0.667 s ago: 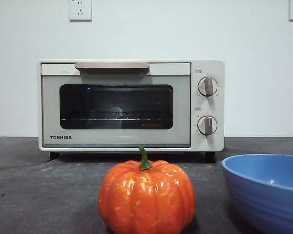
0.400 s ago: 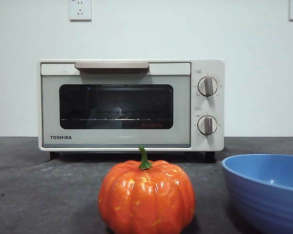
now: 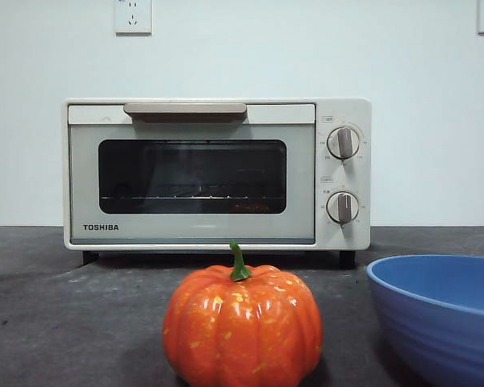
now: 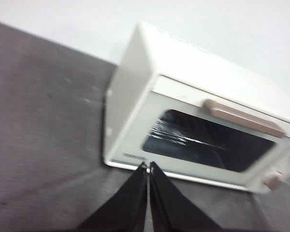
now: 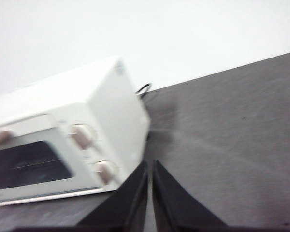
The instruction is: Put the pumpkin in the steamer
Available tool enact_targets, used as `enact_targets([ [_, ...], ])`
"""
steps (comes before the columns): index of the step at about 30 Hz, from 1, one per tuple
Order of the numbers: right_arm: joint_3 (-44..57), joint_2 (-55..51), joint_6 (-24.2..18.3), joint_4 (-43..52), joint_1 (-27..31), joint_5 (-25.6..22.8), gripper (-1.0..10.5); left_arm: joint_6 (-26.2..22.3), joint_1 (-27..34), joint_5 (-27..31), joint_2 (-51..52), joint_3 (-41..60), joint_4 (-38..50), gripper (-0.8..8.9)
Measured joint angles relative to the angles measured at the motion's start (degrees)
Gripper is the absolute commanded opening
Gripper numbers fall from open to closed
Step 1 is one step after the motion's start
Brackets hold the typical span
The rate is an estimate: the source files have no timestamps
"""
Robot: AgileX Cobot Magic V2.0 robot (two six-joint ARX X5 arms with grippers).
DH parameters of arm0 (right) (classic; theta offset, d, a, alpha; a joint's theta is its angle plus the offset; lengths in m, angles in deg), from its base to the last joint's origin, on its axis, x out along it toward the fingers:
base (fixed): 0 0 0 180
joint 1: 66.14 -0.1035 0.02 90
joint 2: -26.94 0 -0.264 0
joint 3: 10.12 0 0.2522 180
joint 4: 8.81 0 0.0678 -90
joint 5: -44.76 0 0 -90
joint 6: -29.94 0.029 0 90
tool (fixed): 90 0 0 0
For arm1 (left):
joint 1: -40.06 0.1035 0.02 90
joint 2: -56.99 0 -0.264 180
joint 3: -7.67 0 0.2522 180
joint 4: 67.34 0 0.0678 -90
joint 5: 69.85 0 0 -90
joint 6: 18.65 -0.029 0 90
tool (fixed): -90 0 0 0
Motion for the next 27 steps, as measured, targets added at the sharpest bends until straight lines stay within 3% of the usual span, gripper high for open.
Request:
enact_targets([
  [6,-13.9,8.92,-1.01,-9.86,-0.31,8.5,0.1,-2.03,-2.84,-8.52,-11.89,-15.91,-6.25,0.16],
  [12,-26.4,17.7,-4.76,-15.47,-0.39,18.14,0.1,-6.03,-8.07,-13.7,-19.93,-29.68,-13.97,0.16],
  [17,-34.23,23.39,-9.55,-21.35,-2.69,26.32,0.1,-12.13,-11.85,-18.36,-25.09,-39.89,-25.0,0.16],
  [22,-37.7,26.16,-14.75,-26.58,-6.43,27.65,0.1,-19.89,-14.45,-19.43,-27.96,-46.07,-35.3,0.16],
  [27,-37.97,26.53,-17.31,-29.48,-8.83,27.65,0.1,-23.45,-15.85,-19.5,-27.87,-46.12,-37.16,0.16],
])
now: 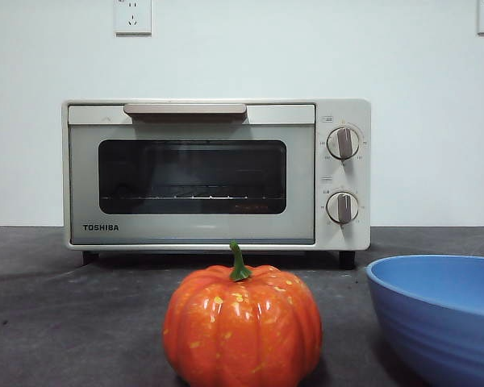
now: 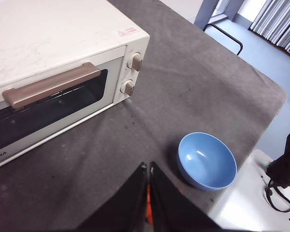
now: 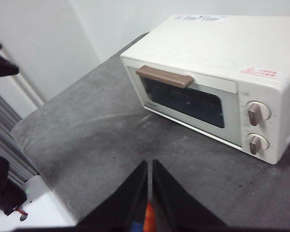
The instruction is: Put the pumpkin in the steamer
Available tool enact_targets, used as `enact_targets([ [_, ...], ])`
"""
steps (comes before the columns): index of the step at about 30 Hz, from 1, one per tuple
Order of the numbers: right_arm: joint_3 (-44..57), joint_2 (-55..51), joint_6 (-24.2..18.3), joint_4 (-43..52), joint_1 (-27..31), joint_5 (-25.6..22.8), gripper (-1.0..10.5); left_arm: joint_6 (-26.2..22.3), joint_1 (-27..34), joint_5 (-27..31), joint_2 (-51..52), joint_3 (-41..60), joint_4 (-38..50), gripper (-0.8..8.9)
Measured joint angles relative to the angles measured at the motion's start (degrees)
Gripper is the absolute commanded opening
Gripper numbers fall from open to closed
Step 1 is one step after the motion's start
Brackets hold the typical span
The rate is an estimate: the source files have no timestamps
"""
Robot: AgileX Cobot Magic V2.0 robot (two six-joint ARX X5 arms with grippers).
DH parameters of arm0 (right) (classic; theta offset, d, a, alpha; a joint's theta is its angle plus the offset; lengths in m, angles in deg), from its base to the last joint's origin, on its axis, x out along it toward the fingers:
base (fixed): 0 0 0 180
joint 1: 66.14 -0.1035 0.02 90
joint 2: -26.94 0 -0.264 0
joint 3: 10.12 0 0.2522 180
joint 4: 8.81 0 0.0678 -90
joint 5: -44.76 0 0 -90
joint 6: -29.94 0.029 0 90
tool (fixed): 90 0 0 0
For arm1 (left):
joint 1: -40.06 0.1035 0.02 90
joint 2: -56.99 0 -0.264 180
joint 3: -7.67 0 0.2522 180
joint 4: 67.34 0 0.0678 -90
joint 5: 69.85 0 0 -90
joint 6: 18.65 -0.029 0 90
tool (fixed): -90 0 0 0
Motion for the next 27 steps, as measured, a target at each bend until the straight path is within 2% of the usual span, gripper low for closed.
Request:
enact_targets([
  [4,-0.02,0.0,-0.44,0.0,-0.42,0.02,0.1,-0.81,0.0,0.02,0.04,0.0,-0.02,0.16],
  [6,0.0,0.0,-0.5,0.0,-0.42,0.0,0.6,-0.98,0.0,0.02,0.04,0.0,0.0,0.16],
  [11,-0.02,0.0,-0.83,0.02,-0.42,-0.11,3.9,-0.98,0.0,0.02,0.04,0.0,-0.11,0.17],
  [14,-0.02,0.0,-0.52,0.02,-0.42,-0.2,5.0,-0.98,0.0,0.02,0.04,0.0,-0.72,0.22],
  [18,0.0,0.2,-0.33,0.02,-0.42,-0.24,5.1,-0.98,0.0,0.02,0.04,0.0,-0.9,0.28],
  [21,-0.02,0.76,0.11,0.11,-0.66,-0.24,5.7,-0.98,0.0,0.02,0.04,0.0,-0.9,0.28],
  [27,-0.02,4.68,0.74,0.26,-2.89,-0.28,5.8,-0.98,0.0,0.02,0.04,0.0,-0.9,0.28],
])
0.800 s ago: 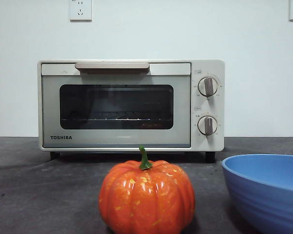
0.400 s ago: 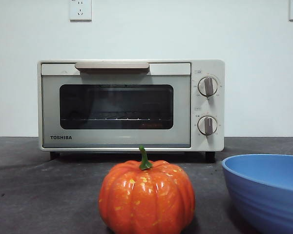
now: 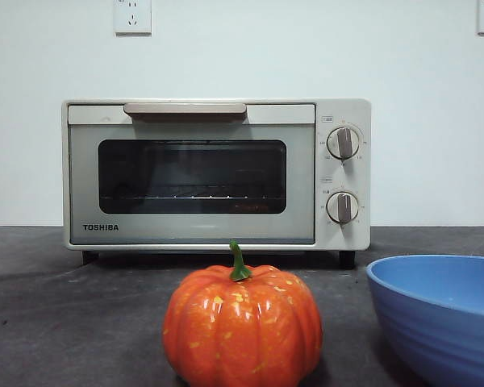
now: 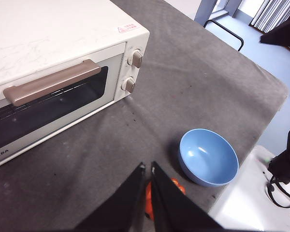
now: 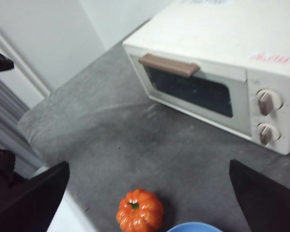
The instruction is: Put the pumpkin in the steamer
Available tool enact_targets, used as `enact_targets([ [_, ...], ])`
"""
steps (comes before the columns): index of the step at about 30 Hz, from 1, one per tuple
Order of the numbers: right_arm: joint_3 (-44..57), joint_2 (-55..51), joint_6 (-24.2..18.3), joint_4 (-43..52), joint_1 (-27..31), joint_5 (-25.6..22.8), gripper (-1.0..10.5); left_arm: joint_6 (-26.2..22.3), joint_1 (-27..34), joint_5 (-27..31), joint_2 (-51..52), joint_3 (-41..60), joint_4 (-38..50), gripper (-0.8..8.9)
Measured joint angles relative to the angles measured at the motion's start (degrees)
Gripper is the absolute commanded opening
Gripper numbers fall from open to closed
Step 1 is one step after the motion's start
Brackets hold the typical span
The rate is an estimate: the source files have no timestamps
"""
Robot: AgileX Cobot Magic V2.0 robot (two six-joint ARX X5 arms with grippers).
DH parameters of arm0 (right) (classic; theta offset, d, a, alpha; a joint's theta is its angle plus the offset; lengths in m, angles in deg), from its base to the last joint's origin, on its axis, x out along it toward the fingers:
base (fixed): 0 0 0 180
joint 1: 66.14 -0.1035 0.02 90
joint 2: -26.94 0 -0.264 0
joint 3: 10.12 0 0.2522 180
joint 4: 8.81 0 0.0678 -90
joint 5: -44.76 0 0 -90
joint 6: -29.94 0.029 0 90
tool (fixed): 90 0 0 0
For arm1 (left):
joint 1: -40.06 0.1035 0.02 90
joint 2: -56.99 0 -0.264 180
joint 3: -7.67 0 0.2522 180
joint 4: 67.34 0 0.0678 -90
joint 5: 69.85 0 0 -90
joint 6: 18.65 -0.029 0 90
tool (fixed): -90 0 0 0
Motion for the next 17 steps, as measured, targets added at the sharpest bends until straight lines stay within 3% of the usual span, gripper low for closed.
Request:
enact_targets([
  [7,0.0,7.93,0.11,0.04,-6.4,-2.86,5.8,0.0,0.0,0.0,-0.02,0.0,0.0,0.28],
  [17,-2.99,21.22,-0.61,0.04,-23.47,-15.87,5.8,0.0,0.0,0.0,-0.02,0.0,0.0,0.28],
])
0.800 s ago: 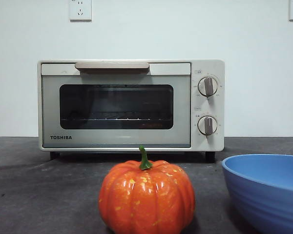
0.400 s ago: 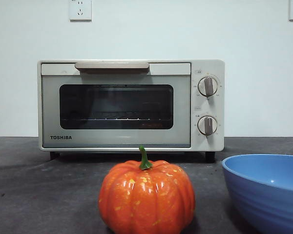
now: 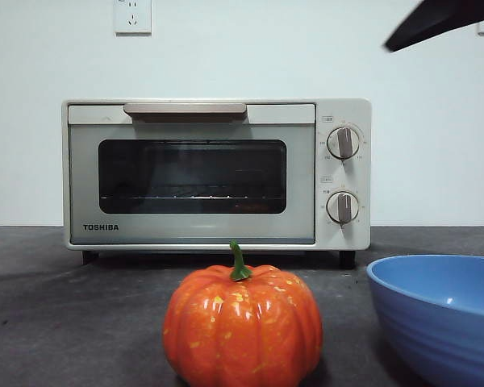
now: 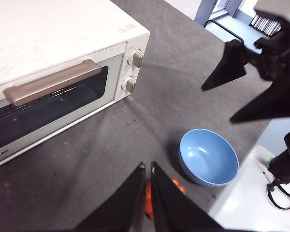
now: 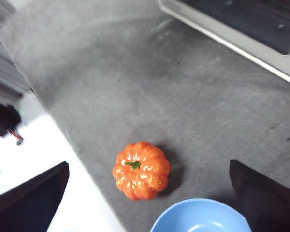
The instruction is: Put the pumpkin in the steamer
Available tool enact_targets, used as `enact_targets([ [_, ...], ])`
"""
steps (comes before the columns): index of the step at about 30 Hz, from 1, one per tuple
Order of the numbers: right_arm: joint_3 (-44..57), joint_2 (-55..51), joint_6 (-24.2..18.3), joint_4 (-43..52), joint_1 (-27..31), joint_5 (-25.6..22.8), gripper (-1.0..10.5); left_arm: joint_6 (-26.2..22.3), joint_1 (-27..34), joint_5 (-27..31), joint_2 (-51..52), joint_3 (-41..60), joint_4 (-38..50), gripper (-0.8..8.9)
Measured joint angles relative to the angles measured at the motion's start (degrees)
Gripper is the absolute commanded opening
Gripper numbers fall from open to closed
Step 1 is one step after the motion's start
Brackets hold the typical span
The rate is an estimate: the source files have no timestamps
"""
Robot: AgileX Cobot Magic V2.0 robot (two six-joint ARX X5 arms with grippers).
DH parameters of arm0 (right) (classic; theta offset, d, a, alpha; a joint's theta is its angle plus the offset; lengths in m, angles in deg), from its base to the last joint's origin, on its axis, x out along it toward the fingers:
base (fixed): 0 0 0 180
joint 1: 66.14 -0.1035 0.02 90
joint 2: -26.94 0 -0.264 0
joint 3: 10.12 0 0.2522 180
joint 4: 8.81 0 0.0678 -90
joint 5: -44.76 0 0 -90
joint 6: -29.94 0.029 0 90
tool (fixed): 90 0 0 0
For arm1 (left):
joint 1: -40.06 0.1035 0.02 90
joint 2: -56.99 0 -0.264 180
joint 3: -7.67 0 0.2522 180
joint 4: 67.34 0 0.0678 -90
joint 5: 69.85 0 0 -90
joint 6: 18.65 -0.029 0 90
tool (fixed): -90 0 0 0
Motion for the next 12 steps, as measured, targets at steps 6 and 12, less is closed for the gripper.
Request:
enact_targets([
  [6,-1.51,8.79,-2.91,-0.07,-10.03,-6.23,5.8,0.0,0.0,0.0,0.0,0.0,0.0,0.28],
  [12,-1.51,17.75,-6.47,0.37,-17.31,-11.19,5.9,0.0,0.0,0.0,0.0,0.0,0.0,0.28],
])
